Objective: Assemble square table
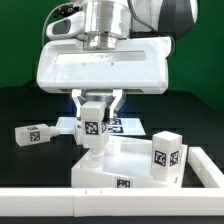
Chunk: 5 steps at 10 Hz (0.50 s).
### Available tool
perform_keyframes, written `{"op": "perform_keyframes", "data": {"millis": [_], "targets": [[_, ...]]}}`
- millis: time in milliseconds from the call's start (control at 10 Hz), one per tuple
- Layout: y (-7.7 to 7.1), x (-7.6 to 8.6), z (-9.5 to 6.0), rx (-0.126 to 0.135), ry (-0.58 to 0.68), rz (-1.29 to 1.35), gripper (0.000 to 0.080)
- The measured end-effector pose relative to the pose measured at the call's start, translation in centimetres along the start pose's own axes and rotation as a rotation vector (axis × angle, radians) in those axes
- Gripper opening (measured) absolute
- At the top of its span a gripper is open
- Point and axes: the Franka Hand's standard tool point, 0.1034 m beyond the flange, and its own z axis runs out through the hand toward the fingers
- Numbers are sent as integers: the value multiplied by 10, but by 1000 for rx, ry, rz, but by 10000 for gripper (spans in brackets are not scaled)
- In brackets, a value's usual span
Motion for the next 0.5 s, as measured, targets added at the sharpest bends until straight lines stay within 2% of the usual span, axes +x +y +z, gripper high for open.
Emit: {"op": "perform_keyframes", "data": {"millis": [300, 500], "targets": [[11, -7, 0, -23, 49, -9, 284], [12, -25, 1, -34, 64, -28, 284]]}}
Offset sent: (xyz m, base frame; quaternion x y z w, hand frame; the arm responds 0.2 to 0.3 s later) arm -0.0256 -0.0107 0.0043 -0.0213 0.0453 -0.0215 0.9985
